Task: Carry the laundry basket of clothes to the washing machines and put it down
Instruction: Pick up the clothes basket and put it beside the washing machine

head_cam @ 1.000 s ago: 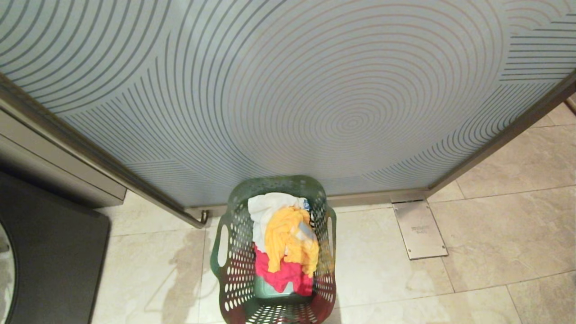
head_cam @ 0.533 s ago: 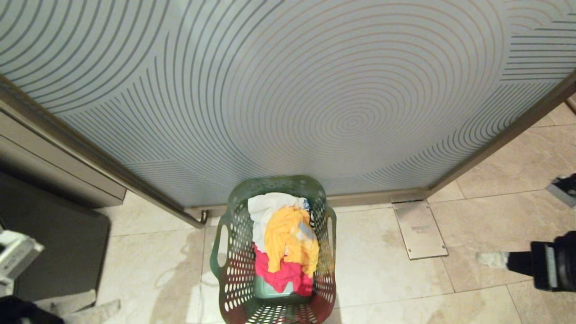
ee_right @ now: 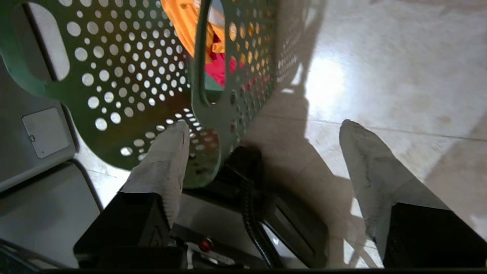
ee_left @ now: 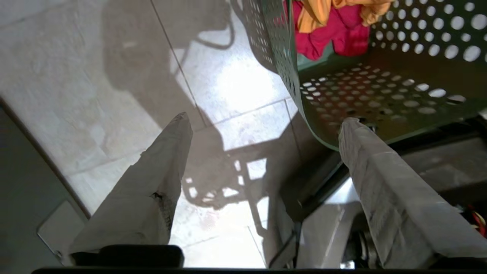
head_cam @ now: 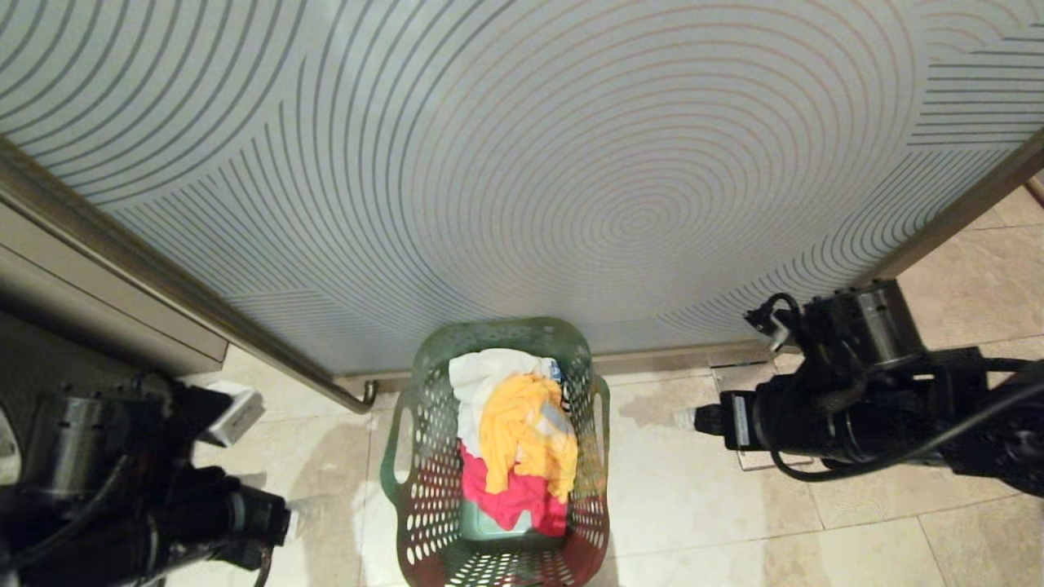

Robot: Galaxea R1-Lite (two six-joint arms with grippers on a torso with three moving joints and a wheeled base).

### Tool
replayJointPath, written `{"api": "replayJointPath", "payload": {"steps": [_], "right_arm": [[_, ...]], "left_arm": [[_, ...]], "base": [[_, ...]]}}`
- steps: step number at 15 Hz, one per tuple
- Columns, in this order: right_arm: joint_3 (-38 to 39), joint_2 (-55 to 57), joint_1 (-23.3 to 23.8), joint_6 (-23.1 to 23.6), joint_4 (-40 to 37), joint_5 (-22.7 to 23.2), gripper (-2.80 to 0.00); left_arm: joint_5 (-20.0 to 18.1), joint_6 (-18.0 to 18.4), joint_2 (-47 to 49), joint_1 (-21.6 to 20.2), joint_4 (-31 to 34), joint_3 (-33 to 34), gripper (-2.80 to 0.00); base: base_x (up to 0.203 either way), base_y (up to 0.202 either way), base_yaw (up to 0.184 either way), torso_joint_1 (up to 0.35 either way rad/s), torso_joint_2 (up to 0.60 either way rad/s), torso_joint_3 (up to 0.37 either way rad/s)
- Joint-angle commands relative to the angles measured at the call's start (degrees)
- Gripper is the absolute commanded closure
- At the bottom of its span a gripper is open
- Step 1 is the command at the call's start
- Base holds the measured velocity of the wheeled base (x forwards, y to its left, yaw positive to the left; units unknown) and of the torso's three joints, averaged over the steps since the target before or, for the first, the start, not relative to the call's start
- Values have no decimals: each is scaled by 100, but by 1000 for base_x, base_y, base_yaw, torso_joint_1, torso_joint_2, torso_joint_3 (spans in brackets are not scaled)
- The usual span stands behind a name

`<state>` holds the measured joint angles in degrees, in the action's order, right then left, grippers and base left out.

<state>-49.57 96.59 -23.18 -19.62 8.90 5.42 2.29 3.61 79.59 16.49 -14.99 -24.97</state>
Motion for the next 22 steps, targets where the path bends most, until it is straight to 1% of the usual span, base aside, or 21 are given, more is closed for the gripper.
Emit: {"api": "replayJointPath", "payload": {"steps": [1,4,7,12,14,15,17,19,20,22], "right_arm": [[-332,698,-69,-56,11,-2,-280],[-687,1272,-78,-243,45,18,-280],[-1272,1619,-81,-343,32,257,-280],[-2040,2122,-136,-347,-2,405,-280],[-2174,2164,-274,-382,-62,493,-280],[-2245,2170,-342,-451,-79,628,-280],[-2399,2208,-443,-646,-82,926,-280],[-2476,2337,-512,-675,-73,979,-280],[-2534,2388,-531,-712,-73,990,-280],[-2617,2506,-571,-803,-73,1003,-280]], "left_arm": [[145,-2,823,277,-162,-149,-280],[429,-14,1388,525,-263,-386,-280],[485,-33,1874,548,-283,-778,-280],[473,-96,2513,541,-293,-1288,-280],[354,-222,2698,548,-285,-1405,-280],[174,-275,2800,544,-285,-1427,-280],[16,-407,2936,548,-286,-1548,-280],[-76,-536,3116,556,-294,-1709,-280],[-237,-574,3191,557,-302,-1802,-280],[-411,-589,3357,564,-303,-1972,-280]], "base": [[0,0,0,0,0,0],[0,0,0,0,0,0],[0,0,0,0,0,0],[0,0,0,0,0,0],[0,0,0,0,0,0],[0,0,0,0,0,0],[0,0,0,0,0,0],[0,0,0,0,0,0],[0,0,0,0,0,0],[0,0,0,0,0,0]]}}
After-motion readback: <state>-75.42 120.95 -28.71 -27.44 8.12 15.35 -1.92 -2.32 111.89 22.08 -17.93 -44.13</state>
